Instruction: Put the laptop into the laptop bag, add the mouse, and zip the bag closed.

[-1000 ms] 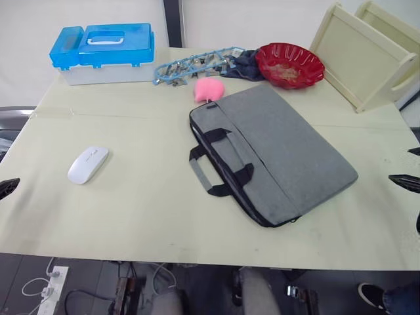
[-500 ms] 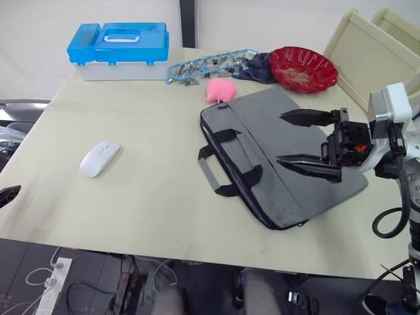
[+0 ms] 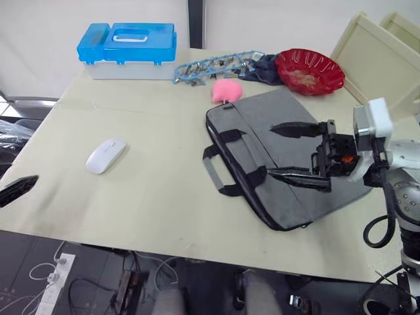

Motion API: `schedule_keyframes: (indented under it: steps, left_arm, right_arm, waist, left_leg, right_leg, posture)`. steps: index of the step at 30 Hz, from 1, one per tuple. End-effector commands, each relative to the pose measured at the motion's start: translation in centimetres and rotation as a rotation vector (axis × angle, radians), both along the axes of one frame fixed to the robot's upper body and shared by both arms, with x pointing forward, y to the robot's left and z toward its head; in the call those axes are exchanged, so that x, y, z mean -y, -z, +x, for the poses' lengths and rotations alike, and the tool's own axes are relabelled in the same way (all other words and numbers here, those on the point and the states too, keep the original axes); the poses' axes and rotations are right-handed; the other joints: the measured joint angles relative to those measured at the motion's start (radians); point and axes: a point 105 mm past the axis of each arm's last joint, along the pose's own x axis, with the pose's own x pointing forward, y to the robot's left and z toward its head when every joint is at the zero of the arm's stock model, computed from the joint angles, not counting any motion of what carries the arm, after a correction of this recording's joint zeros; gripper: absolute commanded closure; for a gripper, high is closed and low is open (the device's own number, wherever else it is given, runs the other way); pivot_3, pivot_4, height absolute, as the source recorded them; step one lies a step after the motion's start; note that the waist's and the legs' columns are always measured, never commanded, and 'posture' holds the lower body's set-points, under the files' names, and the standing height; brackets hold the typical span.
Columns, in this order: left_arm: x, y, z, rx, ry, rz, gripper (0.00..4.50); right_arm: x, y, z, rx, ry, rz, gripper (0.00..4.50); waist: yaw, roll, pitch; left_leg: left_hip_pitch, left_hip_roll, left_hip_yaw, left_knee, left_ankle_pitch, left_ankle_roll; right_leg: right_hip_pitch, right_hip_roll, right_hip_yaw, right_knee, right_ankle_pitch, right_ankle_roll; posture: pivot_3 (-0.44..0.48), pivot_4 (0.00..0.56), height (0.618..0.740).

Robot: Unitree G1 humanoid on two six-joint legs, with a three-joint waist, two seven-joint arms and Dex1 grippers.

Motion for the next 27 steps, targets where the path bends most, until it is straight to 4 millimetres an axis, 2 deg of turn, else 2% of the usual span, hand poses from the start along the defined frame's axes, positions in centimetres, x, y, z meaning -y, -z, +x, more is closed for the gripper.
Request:
schedule_keyframes:
  steps: [1,3,8,13,21,27]
  left_arm:
    - [1.9,0.0,2.2,0.01,0.049,0.022,0.0]
    - [2.0,0.3,3.0,0.008,0.046,0.028,0.0]
    - [3.7,2.1,7.1,-0.011,0.056,0.043,0.0]
    - [5.1,3.0,9.2,-0.02,0.106,0.015,0.0]
    - [6.0,3.9,10.7,-0.041,0.134,0.031,0.0]
    - [5.8,6.1,10.5,-0.119,0.131,0.073,0.0]
  right_arm:
    - [-0.4,-0.6,-0.3,0.075,-0.006,-0.005,0.02]
    - [-0.4,-0.7,-0.3,0.078,-0.002,-0.001,0.02]
    - [-0.9,-1.1,-0.3,0.085,0.025,0.011,0.02]
    - [-0.9,-0.8,-0.4,0.087,0.061,-0.012,0.02]
    - [-1.1,-0.9,-0.7,0.079,0.074,-0.011,0.02]
    - [-1.3,-1.2,-0.5,0.079,0.089,-0.002,0.02]
  waist:
    - [-0.002,0.0,0.0]
    - [-0.007,0.0,0.0]
    - [-0.006,0.0,0.0]
    - [-0.005,-0.001,-0.001]
    - [-0.008,-0.002,-0.001]
    - [-0.007,-0.002,-0.001]
  left_leg:
    - [0.0,0.0,0.0,0.0,0.0,0.0]
    - [0.0,0.0,0.0,0.0,0.0,0.0]
    - [0.001,0.0,0.001,0.0,0.0,0.0]
    - [0.0,0.0,0.0,0.001,0.0,0.0]
    - [0.0,0.0,0.0,0.002,0.0,0.0]
    - [0.0,0.0,0.0,0.002,0.0,0.0]
  right_leg:
    - [0.0,0.0,0.0,0.0,0.0,0.0]
    - [0.0,0.0,0.0,0.0,0.0,0.0]
    - [0.0,0.0,-0.001,0.0,0.0,0.0]
    - [0.0,0.0,-0.001,0.0,0.0,0.0]
    - [0.0,0.0,-0.001,0.001,0.0,0.0]
    - [0.0,0.0,-0.001,0.001,0.0,0.0]
  posture:
    - [0.0,0.15,0.74]
    - [0.0,0.15,0.74]
    - [0.0,0.15,0.74]
    - [0.0,0.15,0.74]
    - [0.0,0.15,0.74]
    - [0.0,0.15,0.74]
